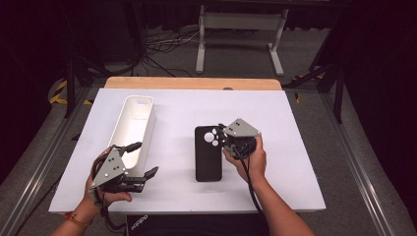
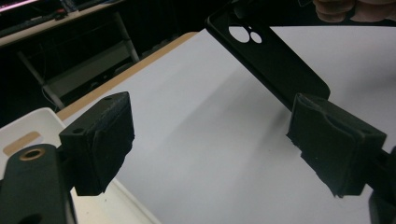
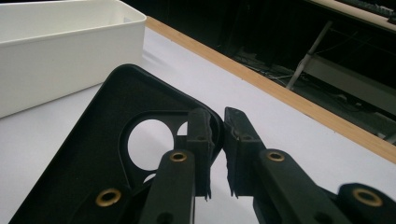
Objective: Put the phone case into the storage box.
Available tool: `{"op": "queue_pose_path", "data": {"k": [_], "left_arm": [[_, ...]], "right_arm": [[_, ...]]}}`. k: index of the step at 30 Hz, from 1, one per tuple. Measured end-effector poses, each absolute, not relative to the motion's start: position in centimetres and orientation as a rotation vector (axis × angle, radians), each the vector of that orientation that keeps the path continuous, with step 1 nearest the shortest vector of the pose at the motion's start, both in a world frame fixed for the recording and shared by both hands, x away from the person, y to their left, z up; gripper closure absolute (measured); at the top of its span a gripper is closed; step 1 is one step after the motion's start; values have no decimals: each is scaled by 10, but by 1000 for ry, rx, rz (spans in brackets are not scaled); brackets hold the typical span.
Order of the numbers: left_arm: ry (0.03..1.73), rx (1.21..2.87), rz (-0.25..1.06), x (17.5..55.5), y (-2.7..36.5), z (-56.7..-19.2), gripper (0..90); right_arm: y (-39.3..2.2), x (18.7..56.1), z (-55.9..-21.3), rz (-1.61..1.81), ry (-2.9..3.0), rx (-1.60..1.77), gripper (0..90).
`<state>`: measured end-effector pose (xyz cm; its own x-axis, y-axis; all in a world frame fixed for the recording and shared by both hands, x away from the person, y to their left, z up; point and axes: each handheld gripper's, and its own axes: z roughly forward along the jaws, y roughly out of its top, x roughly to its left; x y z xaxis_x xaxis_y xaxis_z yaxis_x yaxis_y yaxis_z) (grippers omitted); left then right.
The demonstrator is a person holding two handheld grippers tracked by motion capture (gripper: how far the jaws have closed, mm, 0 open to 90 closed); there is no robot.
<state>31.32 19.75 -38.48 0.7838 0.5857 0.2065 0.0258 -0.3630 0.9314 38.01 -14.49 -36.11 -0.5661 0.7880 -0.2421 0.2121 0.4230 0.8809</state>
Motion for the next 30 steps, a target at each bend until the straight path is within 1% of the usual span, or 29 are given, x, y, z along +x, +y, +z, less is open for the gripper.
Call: {"op": "queue_pose_path", "data": {"k": [6,9,14,20,25,30], "left_arm": [[449,1852,621,320,184,-377,153],[444,1854,613,326,171,-375,156],[447,1879,605,332,156,-375,178],[468,1888,600,340,148,-374,222],[496,1849,542,350,146,-371,240],[504,1844,527,358,140,-368,241]], "right_arm": [[-143,377,-360,1123,2006,825,819],[-142,376,-360,1125,1998,818,819],[-140,374,-359,1130,1985,805,818],[-137,372,-359,1123,1969,785,819],[-132,369,-360,1124,1957,762,818],[-128,367,-362,1119,1948,736,819]]}}
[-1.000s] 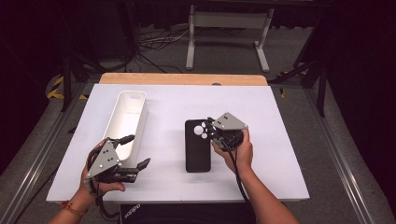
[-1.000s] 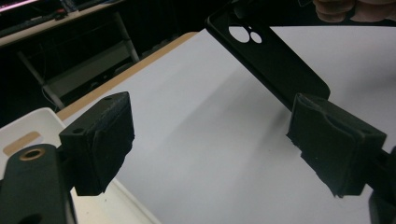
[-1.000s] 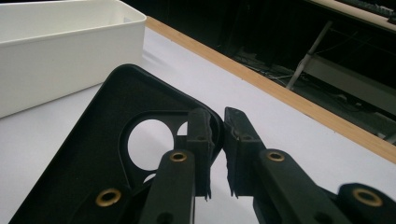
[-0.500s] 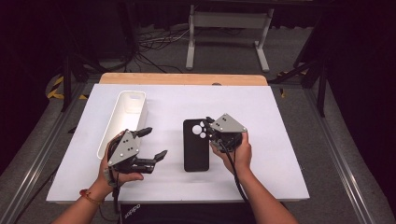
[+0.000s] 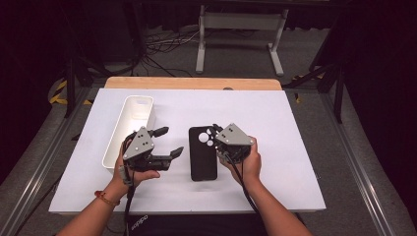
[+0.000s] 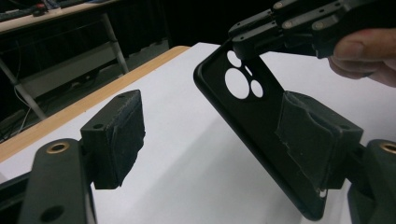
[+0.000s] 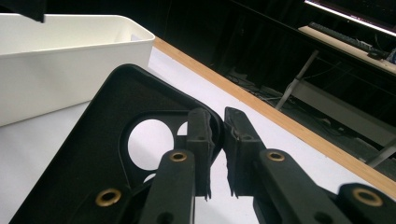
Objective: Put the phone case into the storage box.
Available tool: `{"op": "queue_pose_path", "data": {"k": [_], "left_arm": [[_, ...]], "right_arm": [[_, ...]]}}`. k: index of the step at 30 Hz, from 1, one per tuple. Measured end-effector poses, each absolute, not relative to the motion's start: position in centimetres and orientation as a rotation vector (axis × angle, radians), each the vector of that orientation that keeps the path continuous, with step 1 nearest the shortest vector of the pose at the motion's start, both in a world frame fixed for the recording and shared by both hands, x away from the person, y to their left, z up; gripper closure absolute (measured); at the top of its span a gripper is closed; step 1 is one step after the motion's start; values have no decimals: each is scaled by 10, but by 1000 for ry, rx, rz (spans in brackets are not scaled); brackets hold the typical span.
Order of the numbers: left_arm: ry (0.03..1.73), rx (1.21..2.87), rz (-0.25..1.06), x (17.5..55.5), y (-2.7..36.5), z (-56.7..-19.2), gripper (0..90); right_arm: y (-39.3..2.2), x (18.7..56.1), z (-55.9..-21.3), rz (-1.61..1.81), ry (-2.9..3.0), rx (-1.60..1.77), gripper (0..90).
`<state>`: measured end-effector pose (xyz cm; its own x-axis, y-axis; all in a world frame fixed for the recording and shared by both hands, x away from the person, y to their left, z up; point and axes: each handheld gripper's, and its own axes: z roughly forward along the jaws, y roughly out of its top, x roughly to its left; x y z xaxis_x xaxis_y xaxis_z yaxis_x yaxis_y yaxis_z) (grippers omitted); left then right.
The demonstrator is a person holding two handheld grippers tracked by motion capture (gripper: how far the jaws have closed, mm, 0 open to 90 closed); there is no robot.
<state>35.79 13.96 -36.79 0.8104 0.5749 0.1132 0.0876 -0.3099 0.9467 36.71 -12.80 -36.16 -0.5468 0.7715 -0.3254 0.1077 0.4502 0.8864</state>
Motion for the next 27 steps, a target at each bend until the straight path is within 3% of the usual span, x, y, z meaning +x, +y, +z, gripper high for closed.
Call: {"op": "queue_pose_path", "data": {"k": [7,27], "left_arm": [[491,1855,496,365,127,-368,270],[553,1870,442,379,121,-372,565]], "right_arm": [[-125,365,-362,1126,1933,718,819],[-113,347,-364,1118,1855,605,818]]}}
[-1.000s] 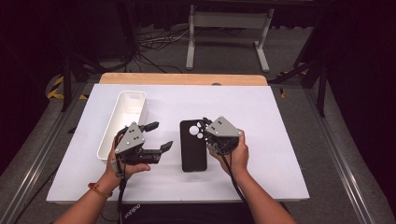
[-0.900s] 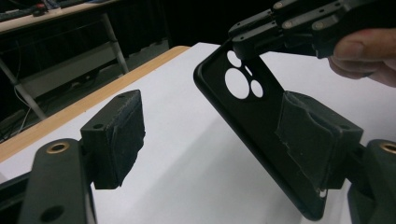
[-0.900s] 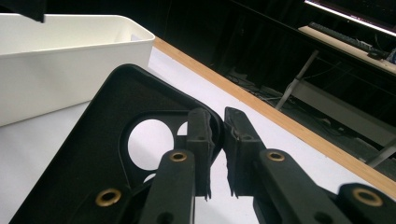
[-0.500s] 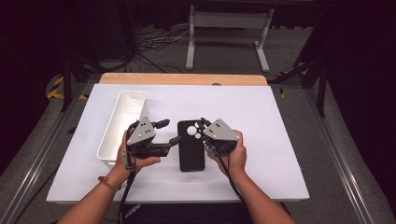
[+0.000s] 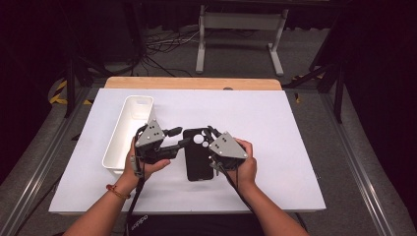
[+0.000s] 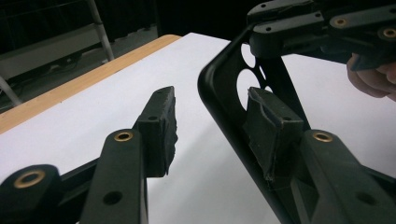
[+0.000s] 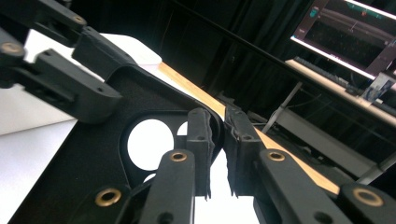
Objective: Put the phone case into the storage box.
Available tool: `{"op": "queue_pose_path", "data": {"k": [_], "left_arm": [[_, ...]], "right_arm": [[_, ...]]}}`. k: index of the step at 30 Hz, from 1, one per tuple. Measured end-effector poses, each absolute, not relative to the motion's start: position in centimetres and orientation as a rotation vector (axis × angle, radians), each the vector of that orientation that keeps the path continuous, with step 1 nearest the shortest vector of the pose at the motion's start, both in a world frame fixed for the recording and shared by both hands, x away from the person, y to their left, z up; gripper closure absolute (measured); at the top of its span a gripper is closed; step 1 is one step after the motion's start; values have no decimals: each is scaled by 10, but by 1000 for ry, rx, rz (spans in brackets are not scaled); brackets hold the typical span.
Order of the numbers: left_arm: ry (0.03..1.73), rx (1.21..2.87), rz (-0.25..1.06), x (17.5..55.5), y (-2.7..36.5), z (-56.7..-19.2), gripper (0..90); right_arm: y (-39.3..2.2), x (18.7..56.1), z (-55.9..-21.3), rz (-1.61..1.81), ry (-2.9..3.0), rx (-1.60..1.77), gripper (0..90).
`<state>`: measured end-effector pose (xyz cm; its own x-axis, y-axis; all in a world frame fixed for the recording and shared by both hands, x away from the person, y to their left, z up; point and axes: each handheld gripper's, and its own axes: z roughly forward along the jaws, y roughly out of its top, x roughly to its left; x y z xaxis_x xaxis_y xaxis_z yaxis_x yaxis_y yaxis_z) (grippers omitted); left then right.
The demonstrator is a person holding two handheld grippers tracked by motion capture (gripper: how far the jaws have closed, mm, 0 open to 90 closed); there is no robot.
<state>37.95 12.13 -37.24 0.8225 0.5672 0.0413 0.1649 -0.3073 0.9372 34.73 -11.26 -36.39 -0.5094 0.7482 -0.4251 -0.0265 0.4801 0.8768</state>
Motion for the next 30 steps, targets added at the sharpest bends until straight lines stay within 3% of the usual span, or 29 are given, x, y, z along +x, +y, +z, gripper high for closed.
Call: {"op": "queue_pose_path", "data": {"k": [1,2,12,14,30], "left_arm": [[546,1876,436,380,122,-372,565],[545,1873,436,380,122,-373,621],[550,1872,440,378,125,-372,697],[551,1872,438,378,126,-372,745],[570,1836,467,373,130,-369,815]], "right_arm": [[-112,346,-365,1116,1852,594,818],[-109,344,-366,1115,1848,580,817],[-108,341,-369,1112,1827,559,816],[-107,340,-369,1114,1824,555,815],[-105,335,-370,1130,1827,521,812]]}}
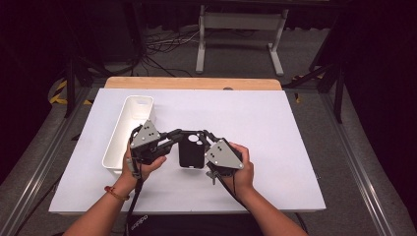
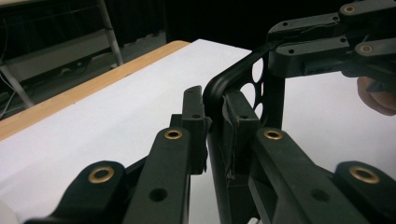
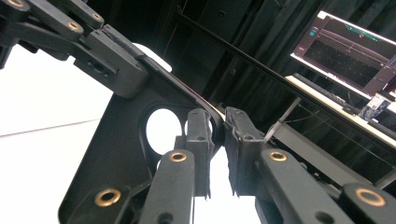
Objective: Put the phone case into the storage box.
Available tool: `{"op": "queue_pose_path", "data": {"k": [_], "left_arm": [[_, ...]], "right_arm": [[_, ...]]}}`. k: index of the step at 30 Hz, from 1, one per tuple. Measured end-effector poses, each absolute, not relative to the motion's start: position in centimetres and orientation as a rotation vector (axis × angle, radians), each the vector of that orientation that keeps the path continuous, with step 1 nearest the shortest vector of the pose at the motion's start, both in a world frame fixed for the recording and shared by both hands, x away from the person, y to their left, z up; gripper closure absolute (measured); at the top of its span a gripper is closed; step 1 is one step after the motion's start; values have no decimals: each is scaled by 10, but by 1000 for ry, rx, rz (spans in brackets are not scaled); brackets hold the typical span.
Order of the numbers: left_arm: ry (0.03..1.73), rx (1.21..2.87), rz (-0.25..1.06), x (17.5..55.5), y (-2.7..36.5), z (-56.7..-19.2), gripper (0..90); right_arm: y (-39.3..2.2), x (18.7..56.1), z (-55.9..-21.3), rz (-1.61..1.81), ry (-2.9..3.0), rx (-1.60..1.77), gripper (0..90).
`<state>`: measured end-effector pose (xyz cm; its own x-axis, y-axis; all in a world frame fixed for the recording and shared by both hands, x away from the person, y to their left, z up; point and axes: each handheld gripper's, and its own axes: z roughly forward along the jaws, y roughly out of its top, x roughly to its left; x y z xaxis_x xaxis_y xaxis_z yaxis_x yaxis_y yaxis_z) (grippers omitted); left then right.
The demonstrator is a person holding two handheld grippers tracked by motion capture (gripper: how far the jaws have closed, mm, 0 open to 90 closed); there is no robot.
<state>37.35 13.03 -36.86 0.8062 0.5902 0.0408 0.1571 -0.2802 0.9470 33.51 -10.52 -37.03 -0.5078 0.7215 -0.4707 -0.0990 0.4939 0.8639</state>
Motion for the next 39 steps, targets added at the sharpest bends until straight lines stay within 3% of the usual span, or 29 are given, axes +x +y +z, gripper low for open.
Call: {"op": "queue_pose_path", "data": {"k": [17,32,39], "left_arm": [[568,1784,473,370,134,-366,827],[581,1749,475,370,145,-359,827],[585,1738,486,372,146,-359,827]], "right_arm": [[-107,333,-366,1201,1833,528,755],[-111,333,-361,1283,1875,530,537],[-117,342,-363,1299,1943,504,370]]}}
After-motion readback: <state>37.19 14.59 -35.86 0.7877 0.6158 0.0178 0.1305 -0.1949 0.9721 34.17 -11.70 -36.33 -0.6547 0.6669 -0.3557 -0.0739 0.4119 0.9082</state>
